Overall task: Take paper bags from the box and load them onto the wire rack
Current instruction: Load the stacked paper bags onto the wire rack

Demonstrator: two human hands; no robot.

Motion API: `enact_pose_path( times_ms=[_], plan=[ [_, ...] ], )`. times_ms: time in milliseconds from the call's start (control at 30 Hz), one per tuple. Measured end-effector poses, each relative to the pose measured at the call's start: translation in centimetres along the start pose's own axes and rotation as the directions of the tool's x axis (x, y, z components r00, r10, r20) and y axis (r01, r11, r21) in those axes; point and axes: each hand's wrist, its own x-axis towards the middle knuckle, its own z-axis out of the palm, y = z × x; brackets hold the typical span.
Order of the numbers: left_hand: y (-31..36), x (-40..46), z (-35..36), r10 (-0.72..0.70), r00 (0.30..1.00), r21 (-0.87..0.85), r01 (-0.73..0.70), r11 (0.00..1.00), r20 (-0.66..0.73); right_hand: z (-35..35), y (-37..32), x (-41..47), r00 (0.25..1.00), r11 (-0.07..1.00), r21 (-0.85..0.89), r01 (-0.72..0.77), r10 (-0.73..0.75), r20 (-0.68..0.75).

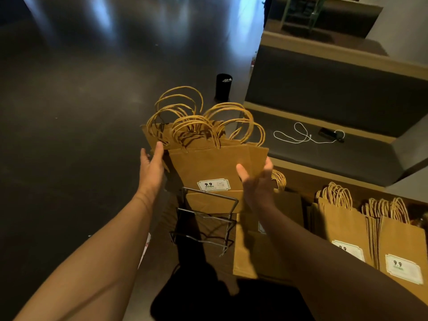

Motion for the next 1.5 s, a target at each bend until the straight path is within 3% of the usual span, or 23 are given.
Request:
enact_pose_path(
  times_ms=[100,233,300,433,600,767,933,1033,1100,1233,1333,1500],
  plan=[
    [-0.1,-0.2,0.6,-0.002,0.996,0.002,0.002,1.000,0.089,0.1,-0.1,0.2,1.000,0.998,-0.062,0.005,-0.004,0.018],
    [-0.7,-0.4,0.4,-0.031,0.996,-0.049,0.035,0.998,0.084,-0.6,0.4,0.4,0.998,0.983,-0.177,0.041,-0.033,0.044],
    [-1.1,-0.4,0.3,-0.055,0.998,0.002,0.055,0.998,-0.007,-1.0,1.0,0.6,0.997,0.984,-0.165,0.074,-0.069,0.038],
    [-1.4,-1.2,0.3,0.004,0.967,0.148,0.034,0.988,-0.255,-1.8,1.8,1.3,0.999,0.997,-0.070,-0.040,0.039,-0.020],
    [-2.0,-2.7,2.0,0.176,0.983,0.289,-0.151,0.945,-0.061,-3.1,2.2,1.7,0.988,0.992,0.012,-0.127,0.128,-0.088],
    [-2.5,-6.4,7.2,0.192,0.959,0.360,-0.258,0.897,0.209,-5.8,3.8,1.9,0.968,0.976,-0.003,-0.219,0.217,-0.126],
    [-6.0,-9.1,12.4,-0.006,0.904,0.442,-0.203,0.874,0.427,-9.7,7.0,1.7,0.935,0.939,-0.113,-0.324,0.301,-0.186],
    [-7.1,-10.4,14.3,-0.071,0.866,0.599,-0.281,0.750,0.495,-11.7,8.8,1.7,0.908,0.895,-0.184,-0.407,0.374,-0.187],
    [-7.0,-10.8,15.8,-0.081,0.883,0.682,-0.296,0.669,0.462,-13.1,10.1,1.8,0.893,0.865,-0.229,-0.446,0.414,-0.174],
    [-7.4,-11.5,18.4,-0.174,0.867,0.727,-0.265,0.634,0.467,-14.7,12.4,1.7,0.856,0.822,-0.240,-0.516,0.505,-0.111],
    [-9.4,-12.1,19.2,-0.372,0.848,0.836,-0.138,0.531,0.377,-15.3,13.1,1.8,0.842,0.791,-0.301,-0.532,0.533,-0.085],
    [-11.9,-12.0,19.3,-0.476,0.845,0.897,-0.009,0.442,0.243,-15.7,13.9,2.4,0.801,0.749,-0.316,-0.582,0.596,-0.061]
  ],
)
